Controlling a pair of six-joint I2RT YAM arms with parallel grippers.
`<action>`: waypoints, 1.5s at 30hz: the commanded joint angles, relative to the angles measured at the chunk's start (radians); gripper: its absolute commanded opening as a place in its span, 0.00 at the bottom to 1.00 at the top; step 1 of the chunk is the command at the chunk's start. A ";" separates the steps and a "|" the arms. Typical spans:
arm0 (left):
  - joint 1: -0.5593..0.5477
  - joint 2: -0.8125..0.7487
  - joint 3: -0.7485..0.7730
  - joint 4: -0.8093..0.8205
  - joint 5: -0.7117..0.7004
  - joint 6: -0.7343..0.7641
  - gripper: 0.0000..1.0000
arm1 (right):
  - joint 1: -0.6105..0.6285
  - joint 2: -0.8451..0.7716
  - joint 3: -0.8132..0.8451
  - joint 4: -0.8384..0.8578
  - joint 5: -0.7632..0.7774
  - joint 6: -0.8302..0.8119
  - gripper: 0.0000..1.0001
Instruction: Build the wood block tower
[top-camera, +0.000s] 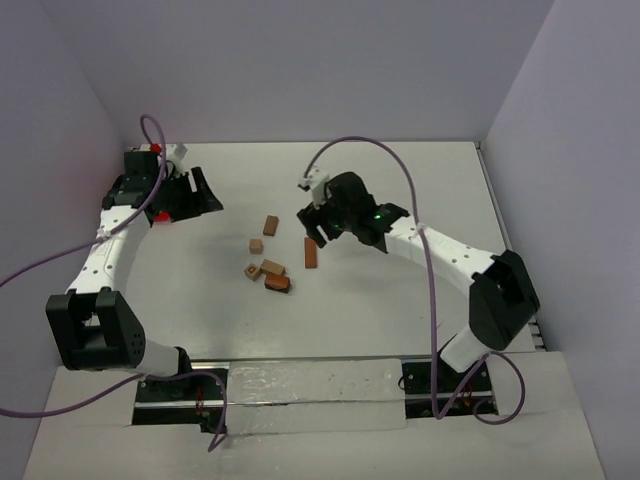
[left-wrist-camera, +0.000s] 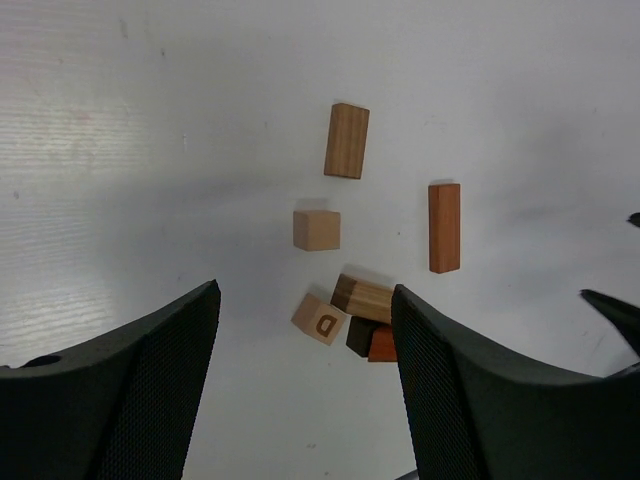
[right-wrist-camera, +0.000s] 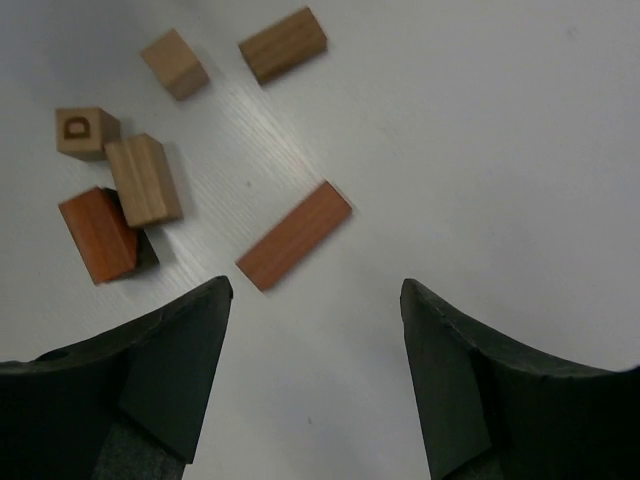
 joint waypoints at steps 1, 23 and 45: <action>0.089 -0.038 -0.024 0.047 0.245 0.012 0.75 | 0.093 0.157 0.153 -0.035 0.043 0.018 0.71; 0.154 -0.060 -0.071 0.072 0.306 0.005 0.75 | 0.263 0.567 0.526 -0.251 0.009 -0.028 0.66; 0.189 -0.025 -0.071 0.074 0.323 -0.004 0.74 | 0.275 0.662 0.560 -0.271 -0.002 -0.040 0.59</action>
